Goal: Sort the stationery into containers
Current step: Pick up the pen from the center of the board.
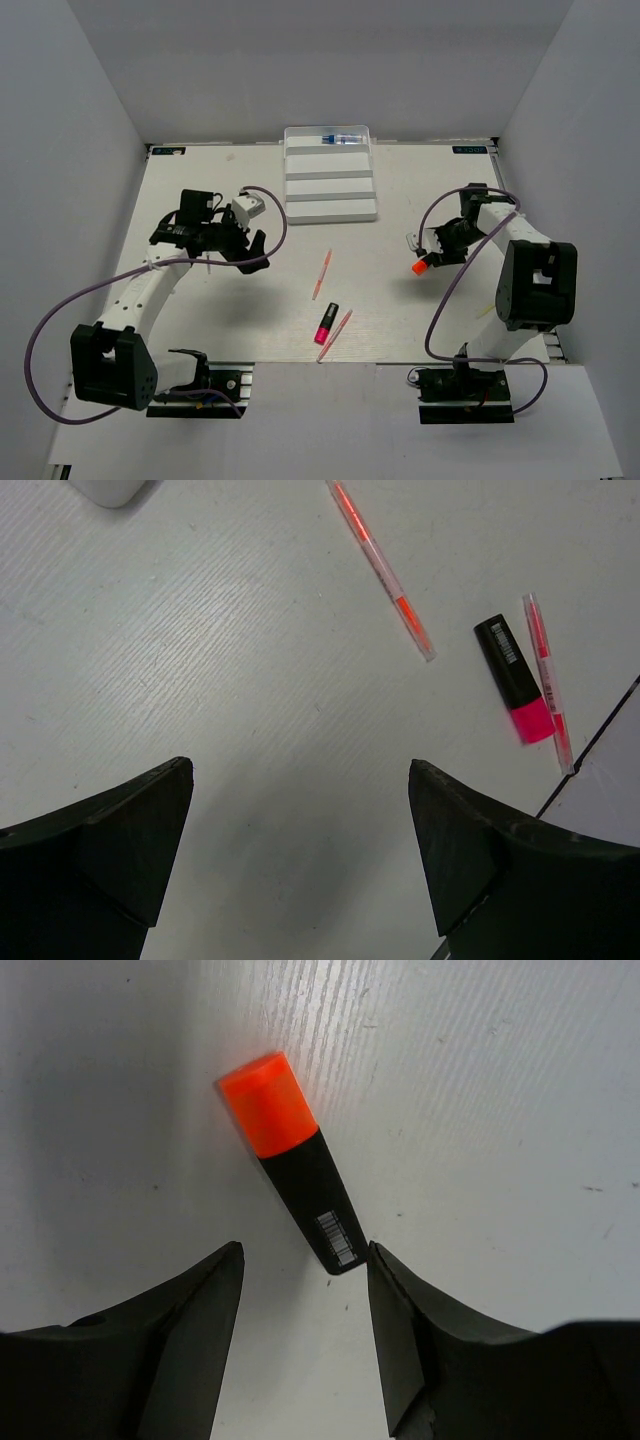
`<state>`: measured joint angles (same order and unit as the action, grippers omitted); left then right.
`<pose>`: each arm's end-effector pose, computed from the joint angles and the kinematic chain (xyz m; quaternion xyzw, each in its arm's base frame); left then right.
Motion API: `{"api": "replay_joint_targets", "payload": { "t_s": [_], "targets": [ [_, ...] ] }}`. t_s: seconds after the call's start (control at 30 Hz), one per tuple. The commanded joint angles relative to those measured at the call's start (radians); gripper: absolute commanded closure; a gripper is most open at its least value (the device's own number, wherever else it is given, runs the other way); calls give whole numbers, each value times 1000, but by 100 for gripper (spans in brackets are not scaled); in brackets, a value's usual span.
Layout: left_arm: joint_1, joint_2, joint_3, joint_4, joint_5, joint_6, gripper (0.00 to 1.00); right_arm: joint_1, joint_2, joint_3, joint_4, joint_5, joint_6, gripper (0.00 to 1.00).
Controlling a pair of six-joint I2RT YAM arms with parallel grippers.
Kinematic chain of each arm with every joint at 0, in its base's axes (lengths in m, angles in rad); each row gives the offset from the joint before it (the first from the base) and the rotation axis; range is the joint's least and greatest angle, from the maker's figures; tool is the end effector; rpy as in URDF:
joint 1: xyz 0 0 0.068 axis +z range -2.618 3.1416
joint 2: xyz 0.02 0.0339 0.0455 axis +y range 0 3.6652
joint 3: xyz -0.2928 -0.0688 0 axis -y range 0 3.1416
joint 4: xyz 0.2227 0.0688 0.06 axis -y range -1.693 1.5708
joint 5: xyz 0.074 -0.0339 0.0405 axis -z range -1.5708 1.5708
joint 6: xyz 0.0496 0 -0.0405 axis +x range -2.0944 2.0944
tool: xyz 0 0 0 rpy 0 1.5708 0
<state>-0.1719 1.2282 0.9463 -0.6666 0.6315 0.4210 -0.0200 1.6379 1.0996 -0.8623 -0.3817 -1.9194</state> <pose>0.2105 -0.0663 0.2923 0.3553 0.8377 -0.2572 0.3255 0.2822 0.0128 0.2247 -0.8050 0.5562 0.0381 0.2031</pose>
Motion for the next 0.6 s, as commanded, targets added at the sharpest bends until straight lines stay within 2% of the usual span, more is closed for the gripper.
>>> {"api": "replay_joint_targets", "payload": {
  "t_s": [0.0,0.37,0.57],
  "targets": [
    [-8,-3,40,21,8,-10,2,0,31,51,-12,-22,-70,42],
    [-8,10,36,22,5,-11,2,18,131,79,0,13,-98,43],
    [-8,5,20,21,-6,-4,2,75,174,95,-1,12,-99,44]
  ]
}}
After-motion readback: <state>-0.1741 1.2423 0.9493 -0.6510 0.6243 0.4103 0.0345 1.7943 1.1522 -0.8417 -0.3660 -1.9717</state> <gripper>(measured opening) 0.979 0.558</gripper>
